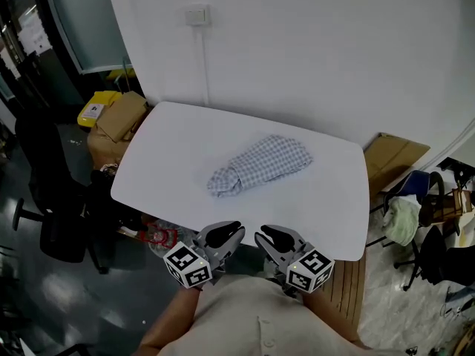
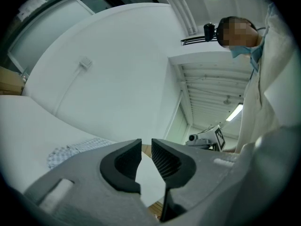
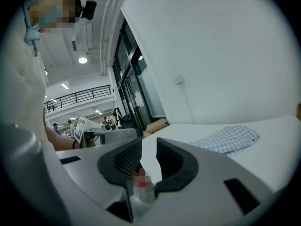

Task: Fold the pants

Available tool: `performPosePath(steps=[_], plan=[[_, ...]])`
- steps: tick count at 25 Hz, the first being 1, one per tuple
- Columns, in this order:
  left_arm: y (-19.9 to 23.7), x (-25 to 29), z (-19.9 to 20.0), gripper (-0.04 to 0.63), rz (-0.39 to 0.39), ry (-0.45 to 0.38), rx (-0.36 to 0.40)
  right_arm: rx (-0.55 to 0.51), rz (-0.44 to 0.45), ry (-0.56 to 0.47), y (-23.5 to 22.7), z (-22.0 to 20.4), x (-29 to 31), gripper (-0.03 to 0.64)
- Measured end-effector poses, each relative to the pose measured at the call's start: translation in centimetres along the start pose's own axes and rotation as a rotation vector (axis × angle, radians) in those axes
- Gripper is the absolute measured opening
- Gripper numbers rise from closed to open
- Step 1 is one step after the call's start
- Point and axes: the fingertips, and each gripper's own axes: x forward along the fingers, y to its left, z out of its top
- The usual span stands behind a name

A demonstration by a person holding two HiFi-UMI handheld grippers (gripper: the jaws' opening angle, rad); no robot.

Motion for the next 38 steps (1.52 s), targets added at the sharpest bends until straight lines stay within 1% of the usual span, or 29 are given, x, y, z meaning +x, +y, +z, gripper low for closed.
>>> performPosePath(steps=[8,11,13,16,18,23,27,31,34,38], plan=[[6.5,1.1,0.3,0.078,-0.001,0.062,-0.014,0.015,-0.054,0.062,-3.5,-0.2,5.0,0.091],[9.4,1.5,0.5,0.095,0.005,0.099,-0.01,0.01,-0.085,0.088,-5.1,-0.4,7.1,0.094],[11.4,1.7,0.4,0.106,0.014,0.136,0.01,-0.011,-0.109,0.113,-6.1,-0.7,8.5,0.095],[14.3,1.9,0.1,0.112,0.022,0.205,0.06,-0.055,-0.146,0.167,-7.6,-1.6,10.7,0.104],[16.0,2.1,-0.3,0.114,0.02,0.253,0.094,-0.061,-0.175,0.196,-8.8,-2.2,11.9,0.109],[20.2,3.4,-1.2,0.115,-0.006,0.345,0.151,-0.057,-0.259,0.259,-11.9,-4.2,14.6,0.124],[23.3,4.7,-1.7,0.117,-0.029,0.415,0.193,-0.088,-0.347,0.316,-14.4,-5.8,16.1,0.138],[24.8,5.8,-2.3,0.117,-0.065,0.451,0.183,-0.133,-0.439,0.383,-16.5,-7.5,17.2,0.15],[25.2,6.3,-3.5,0.117,-0.087,0.497,0.181,-0.181,-0.505,0.437,-17.9,-8.4,17.7,0.155],[25.1,6.5,-5.1,0.117,-0.103,0.538,0.157,-0.265,-0.558,0.526,-19.1,-9.7,18.3,0.155]])
